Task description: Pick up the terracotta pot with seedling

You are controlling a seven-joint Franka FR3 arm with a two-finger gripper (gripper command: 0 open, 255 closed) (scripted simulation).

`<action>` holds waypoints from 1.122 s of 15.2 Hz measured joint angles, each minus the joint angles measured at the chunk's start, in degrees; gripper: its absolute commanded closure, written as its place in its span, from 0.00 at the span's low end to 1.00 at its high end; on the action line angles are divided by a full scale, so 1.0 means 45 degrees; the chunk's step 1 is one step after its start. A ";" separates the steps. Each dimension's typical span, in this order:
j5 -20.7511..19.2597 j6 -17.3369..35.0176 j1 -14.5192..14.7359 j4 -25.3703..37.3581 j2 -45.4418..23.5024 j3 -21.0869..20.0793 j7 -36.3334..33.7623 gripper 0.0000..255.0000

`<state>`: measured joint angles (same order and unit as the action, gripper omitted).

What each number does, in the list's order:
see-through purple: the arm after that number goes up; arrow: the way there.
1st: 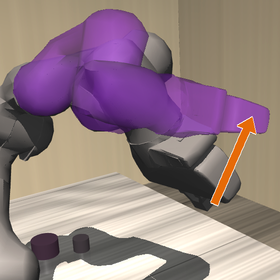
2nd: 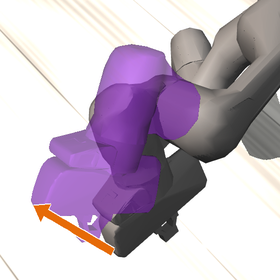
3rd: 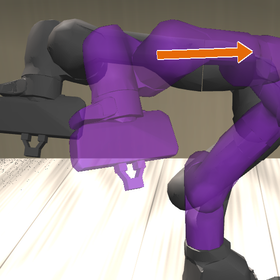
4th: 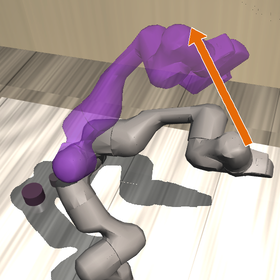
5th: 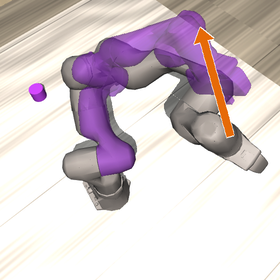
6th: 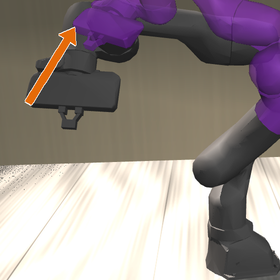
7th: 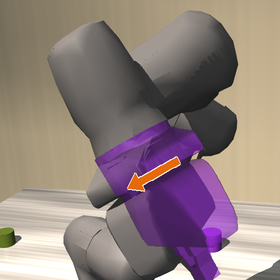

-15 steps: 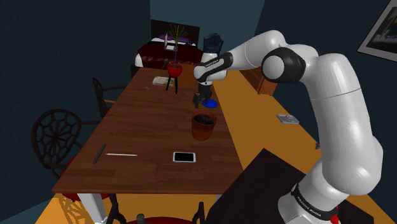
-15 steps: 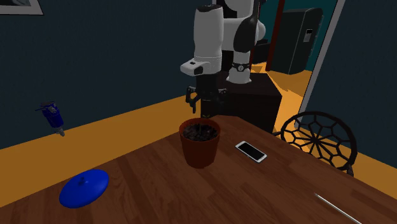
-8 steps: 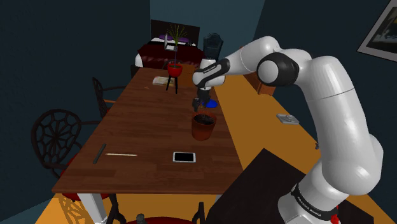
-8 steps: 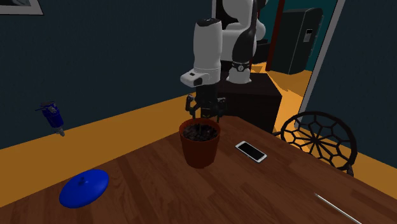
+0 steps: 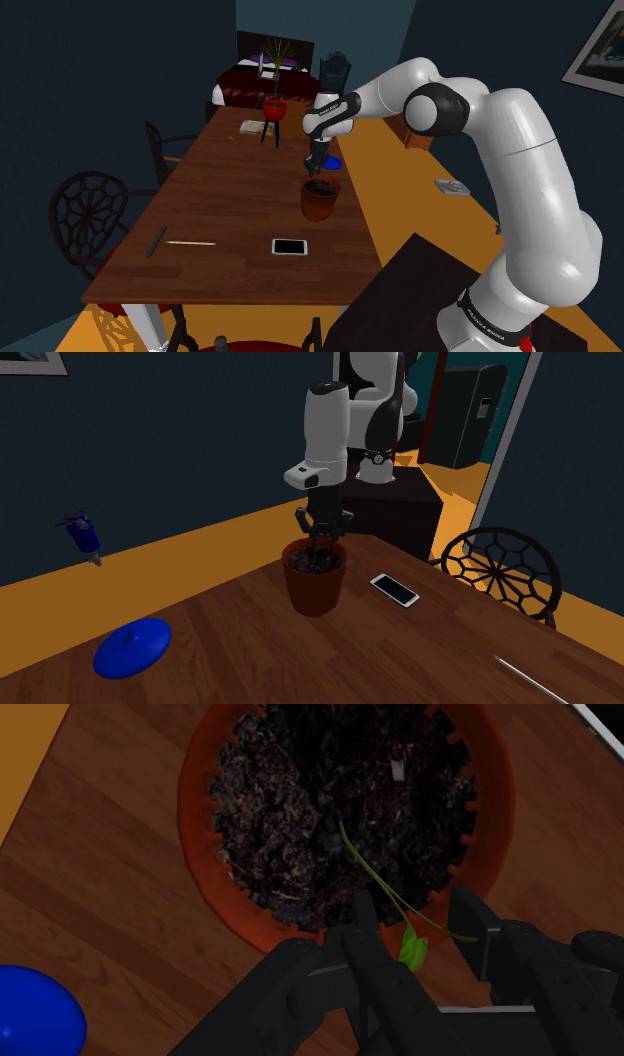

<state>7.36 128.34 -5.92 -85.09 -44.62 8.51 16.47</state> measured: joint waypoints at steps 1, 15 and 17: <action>0.0000 0.0001 0.0000 0.0000 0.0000 0.0000 0.0000 1.00; -0.0170 -0.1345 0.0058 0.0090 0.1190 0.0145 -0.0055 1.00; -0.0196 -0.1615 0.0080 0.0265 0.1289 0.0156 -0.0099 1.00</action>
<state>6.47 121.08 -5.55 -83.89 -38.81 9.21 16.02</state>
